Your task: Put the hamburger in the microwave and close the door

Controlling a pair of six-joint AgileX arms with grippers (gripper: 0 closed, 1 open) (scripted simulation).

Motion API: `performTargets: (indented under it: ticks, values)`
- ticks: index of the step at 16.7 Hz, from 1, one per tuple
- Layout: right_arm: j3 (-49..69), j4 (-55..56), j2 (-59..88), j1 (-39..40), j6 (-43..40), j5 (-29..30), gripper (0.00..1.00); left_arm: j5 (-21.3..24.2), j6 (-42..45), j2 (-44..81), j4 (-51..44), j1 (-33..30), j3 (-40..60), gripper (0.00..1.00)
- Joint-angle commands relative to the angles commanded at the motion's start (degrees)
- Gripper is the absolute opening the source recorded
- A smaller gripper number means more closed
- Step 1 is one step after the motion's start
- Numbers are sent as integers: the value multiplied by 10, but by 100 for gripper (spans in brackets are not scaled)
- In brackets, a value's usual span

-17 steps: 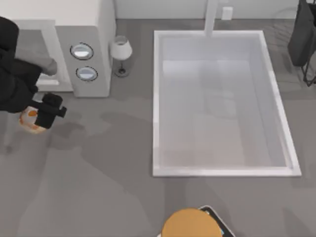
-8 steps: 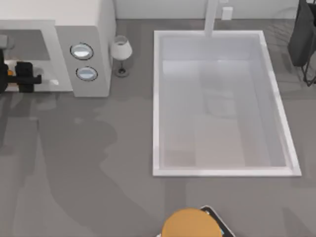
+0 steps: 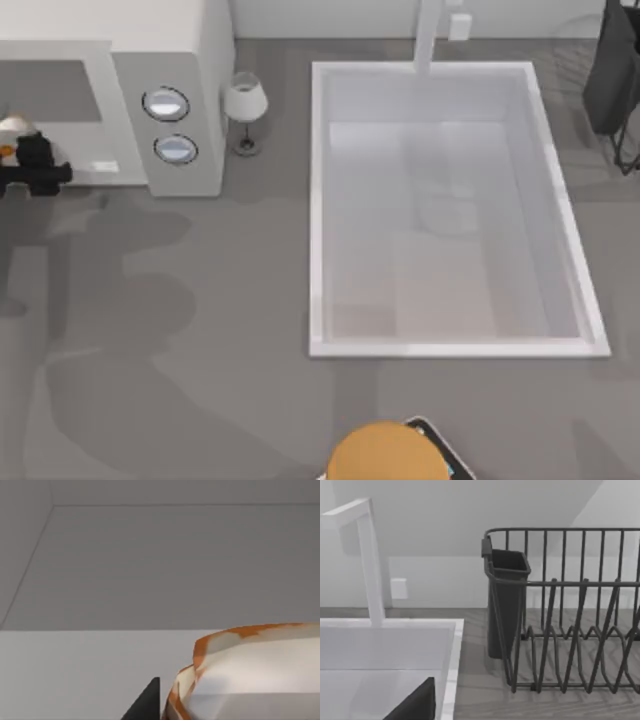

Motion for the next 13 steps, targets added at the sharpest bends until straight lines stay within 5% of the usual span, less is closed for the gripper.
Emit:
performTargets:
  ticks: [7,13]
  values:
    - [0,0,0,0,0,0,100,-1,1,1,1,-3,5,0]
    - [0,0,0,0,0,0,100,-5,-2,43,-29,-11,104,0]
